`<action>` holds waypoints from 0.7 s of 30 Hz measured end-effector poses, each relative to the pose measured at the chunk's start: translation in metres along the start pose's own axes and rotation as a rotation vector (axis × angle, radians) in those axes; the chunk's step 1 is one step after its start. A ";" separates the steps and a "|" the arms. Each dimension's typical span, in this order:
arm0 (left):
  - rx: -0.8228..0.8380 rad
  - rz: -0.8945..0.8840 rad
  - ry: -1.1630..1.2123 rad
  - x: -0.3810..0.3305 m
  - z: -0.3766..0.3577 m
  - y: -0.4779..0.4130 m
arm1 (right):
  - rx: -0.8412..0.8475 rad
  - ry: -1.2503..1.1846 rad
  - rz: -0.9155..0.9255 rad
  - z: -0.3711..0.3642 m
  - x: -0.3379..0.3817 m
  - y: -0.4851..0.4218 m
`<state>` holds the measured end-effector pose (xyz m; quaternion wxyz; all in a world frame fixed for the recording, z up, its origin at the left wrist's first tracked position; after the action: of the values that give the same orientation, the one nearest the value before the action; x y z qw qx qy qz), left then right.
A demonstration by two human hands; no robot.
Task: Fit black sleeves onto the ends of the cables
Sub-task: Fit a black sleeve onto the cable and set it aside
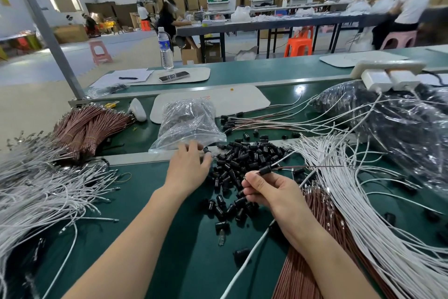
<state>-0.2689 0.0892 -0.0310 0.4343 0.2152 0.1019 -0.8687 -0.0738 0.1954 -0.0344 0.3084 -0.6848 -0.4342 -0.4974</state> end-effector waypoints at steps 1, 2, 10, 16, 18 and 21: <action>0.001 -0.005 -0.016 0.000 -0.003 0.000 | -0.001 -0.003 0.001 0.000 0.000 0.000; 0.004 -0.013 -0.031 0.000 -0.005 -0.001 | -0.001 -0.005 0.003 0.000 0.000 0.000; 0.211 -0.338 0.024 -0.010 -0.012 -0.009 | 0.019 -0.002 0.005 0.000 0.001 -0.001; 0.242 -0.359 0.014 -0.011 -0.017 -0.003 | 0.009 -0.010 0.006 0.001 0.001 0.000; 0.212 -0.383 0.041 -0.005 -0.017 0.010 | 0.010 -0.015 0.008 0.001 0.001 0.001; 0.180 -0.416 0.068 0.002 -0.011 0.026 | 0.005 -0.004 -0.001 0.001 0.001 0.000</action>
<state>-0.2459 0.0755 -0.0415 0.2212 0.2567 0.0806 -0.9374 -0.0731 0.1964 -0.0334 0.3092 -0.6849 -0.4364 -0.4949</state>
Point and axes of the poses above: each hand's wrist, its own y-axis away from the middle knuckle, its own z-axis out of the back of the hand, x = y × z, the point moved 4 cm from there along -y, towards the middle knuckle, and after that the axes turned 7 degrees about x, right-handed, at the moved point
